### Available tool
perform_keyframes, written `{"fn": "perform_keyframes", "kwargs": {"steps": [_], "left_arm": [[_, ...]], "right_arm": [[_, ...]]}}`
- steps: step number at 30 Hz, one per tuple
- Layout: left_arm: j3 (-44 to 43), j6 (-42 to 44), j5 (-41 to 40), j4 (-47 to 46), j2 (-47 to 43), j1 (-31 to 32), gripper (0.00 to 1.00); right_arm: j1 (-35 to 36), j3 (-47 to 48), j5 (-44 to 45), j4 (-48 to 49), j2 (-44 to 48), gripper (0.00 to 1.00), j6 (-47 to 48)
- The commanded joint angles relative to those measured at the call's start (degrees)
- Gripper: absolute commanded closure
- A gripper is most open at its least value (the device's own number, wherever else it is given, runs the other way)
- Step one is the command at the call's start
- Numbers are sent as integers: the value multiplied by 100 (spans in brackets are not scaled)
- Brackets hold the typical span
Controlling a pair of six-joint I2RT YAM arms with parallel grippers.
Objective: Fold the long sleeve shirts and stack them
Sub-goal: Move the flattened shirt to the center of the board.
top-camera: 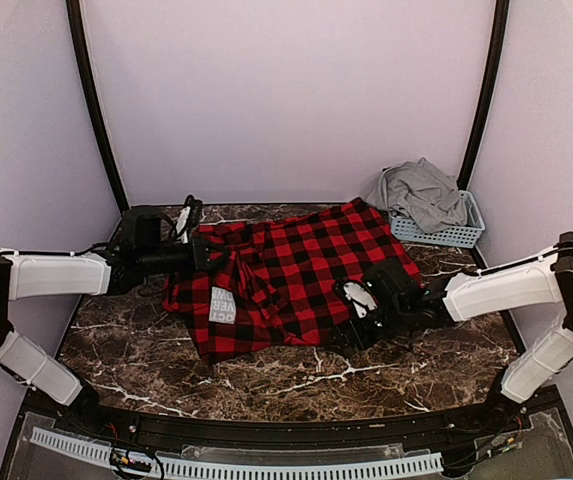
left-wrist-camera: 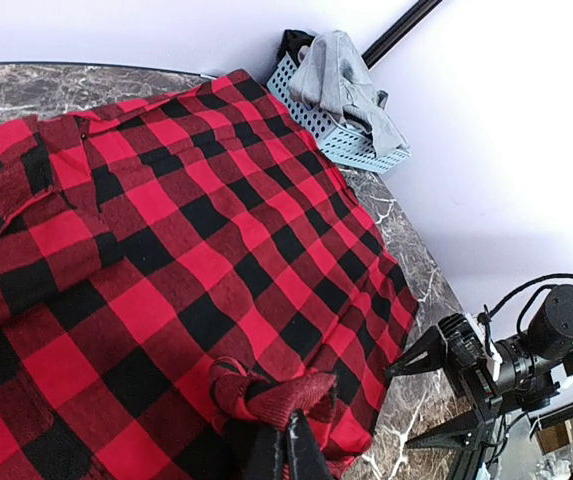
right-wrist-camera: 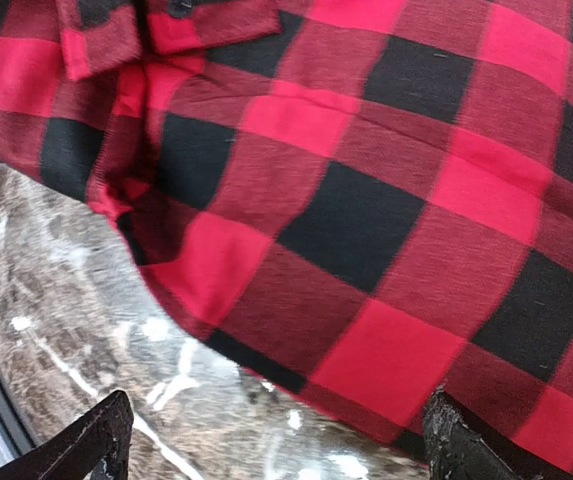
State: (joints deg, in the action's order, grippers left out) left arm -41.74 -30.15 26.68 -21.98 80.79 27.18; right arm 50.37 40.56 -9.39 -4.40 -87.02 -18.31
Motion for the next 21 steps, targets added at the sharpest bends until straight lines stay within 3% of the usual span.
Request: {"fn": "perform_keyframes", "kwargs": {"steps": [1, 10, 21], "left_arm": [[-549, 342, 113, 65, 265, -188, 100], [-1104, 430, 492, 384, 202, -656, 100], [-1589, 431, 460, 691, 420, -976, 100]], "right_arm": [[-258, 246, 883, -622, 233, 3, -159], [-1240, 48, 1706, -1303, 923, 2, -522], [-1326, 40, 1224, -1340, 1057, 3, 271]]}}
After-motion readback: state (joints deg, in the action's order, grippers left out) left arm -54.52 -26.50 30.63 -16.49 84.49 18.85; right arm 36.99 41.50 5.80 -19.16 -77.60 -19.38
